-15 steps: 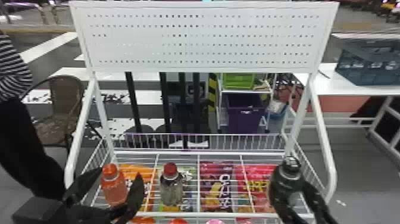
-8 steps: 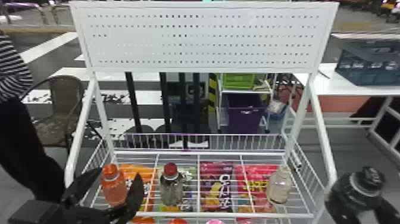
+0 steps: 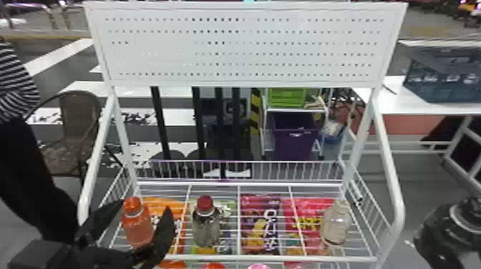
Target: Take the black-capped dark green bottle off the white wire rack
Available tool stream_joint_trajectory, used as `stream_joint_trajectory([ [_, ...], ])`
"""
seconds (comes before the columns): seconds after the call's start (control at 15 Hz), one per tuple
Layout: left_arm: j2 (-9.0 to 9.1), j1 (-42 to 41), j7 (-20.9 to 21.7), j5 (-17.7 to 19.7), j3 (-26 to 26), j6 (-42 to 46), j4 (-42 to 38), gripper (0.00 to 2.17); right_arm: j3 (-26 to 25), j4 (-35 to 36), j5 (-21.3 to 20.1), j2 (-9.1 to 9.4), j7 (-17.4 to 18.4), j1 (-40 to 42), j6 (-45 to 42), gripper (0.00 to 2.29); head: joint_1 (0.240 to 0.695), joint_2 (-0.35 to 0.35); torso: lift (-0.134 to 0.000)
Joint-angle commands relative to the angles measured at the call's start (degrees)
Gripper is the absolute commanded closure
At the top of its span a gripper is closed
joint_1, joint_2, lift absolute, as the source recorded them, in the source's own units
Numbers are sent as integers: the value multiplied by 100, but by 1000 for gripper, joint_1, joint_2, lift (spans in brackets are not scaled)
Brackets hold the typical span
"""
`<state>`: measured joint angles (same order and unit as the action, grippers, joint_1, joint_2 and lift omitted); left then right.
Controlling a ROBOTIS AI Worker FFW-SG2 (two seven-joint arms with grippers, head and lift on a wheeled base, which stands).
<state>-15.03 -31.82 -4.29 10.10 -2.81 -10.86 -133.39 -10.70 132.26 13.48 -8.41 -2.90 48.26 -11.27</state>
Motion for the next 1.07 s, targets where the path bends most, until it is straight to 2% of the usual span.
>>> stream_joint_trajectory([
  [0.0,0,-17,7,-8,0,0,-21,147,15,20,-4,6,0,-28,103,1288,499,0,0],
  [1.0,0,62,-2,-8,0,-88,-3,147,15,160,5,-3,-61,-168,507,1285,499,0,0],
])
